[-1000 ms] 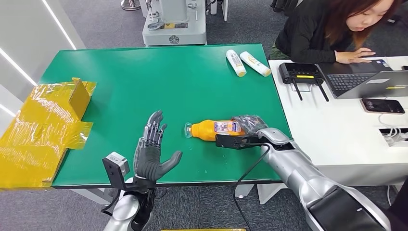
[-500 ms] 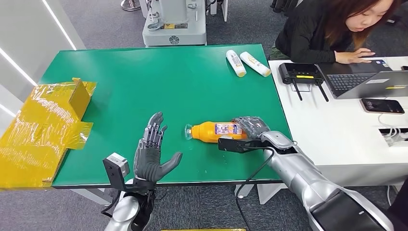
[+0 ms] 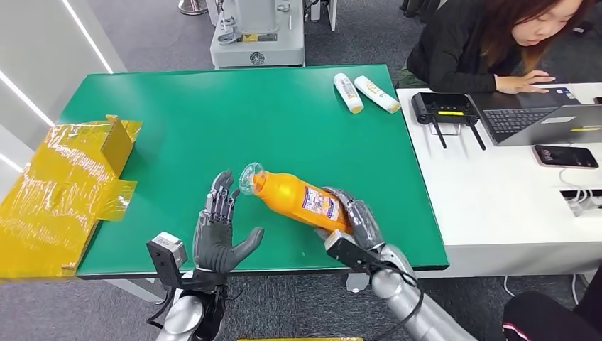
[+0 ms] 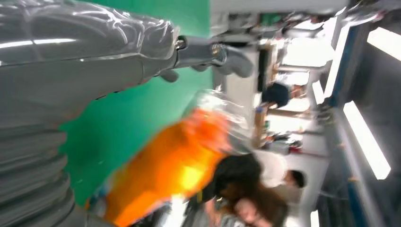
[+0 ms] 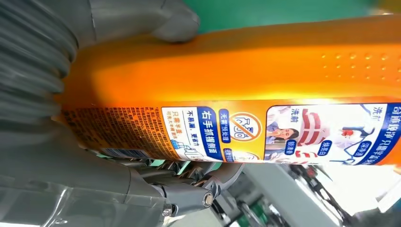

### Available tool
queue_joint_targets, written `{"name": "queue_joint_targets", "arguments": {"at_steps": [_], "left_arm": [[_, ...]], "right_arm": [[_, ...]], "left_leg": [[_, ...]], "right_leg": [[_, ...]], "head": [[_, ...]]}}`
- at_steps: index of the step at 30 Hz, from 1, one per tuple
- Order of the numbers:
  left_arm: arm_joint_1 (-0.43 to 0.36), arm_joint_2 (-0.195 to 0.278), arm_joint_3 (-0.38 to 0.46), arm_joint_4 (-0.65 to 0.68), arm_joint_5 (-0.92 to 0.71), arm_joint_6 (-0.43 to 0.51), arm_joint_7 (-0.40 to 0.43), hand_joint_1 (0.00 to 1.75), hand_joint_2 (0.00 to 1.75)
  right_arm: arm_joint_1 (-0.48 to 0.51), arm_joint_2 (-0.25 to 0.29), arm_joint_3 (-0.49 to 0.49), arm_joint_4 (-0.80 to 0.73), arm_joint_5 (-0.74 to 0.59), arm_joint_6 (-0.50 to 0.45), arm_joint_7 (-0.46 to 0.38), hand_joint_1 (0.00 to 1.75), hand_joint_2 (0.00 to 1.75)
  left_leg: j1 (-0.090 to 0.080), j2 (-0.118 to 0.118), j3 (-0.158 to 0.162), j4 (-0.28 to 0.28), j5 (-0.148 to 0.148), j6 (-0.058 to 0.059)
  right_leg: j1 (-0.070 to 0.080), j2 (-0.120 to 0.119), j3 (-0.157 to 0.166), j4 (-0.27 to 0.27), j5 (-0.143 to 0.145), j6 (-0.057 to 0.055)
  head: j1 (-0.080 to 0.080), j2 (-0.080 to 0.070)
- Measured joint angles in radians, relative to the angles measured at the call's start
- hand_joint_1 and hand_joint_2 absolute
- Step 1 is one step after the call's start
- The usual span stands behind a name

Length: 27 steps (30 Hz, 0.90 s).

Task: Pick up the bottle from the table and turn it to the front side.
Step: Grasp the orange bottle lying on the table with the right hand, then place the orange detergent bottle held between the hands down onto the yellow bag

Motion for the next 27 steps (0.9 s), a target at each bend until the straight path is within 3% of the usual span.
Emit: {"name": "queue_joint_targets", "arguments": {"at_steps": [5,11,27], "left_arm": [[0.0,0.01,0.0,0.001,0.019,0.031,-0.024,0.0,1.75],[0.001,0.021,0.0,0.001,0.028,0.055,-0.037,0.0,1.75],[0.0,0.027,0.0,0.0,0.031,0.056,-0.036,0.0,1.75]], "right_arm": [[0.138,0.021,-0.006,-0.189,-0.046,-0.055,-0.007,1.75,1.75],[0.213,0.023,-0.037,-0.305,-0.065,-0.066,-0.008,1.75,1.75],[0.255,0.023,-0.067,-0.375,-0.065,-0.071,-0.01,1.75,1.75]], "left_leg": [[0.0,0.0,0.0,0.0,0.0,0.0],[-0.001,0.0,0.0,0.0,0.0,0.0],[0.0,0.0,0.0,0.0,0.0,0.0]], "right_leg": [[0.0,0.0,0.0,0.0,-0.001,0.0],[0.0,0.0,0.0,0.0,0.0,0.0],[0.0,0.0,0.0,0.0,0.0,0.0]], "head": [[0.0,0.0],[0.0,0.0],[0.0,0.0]]}}
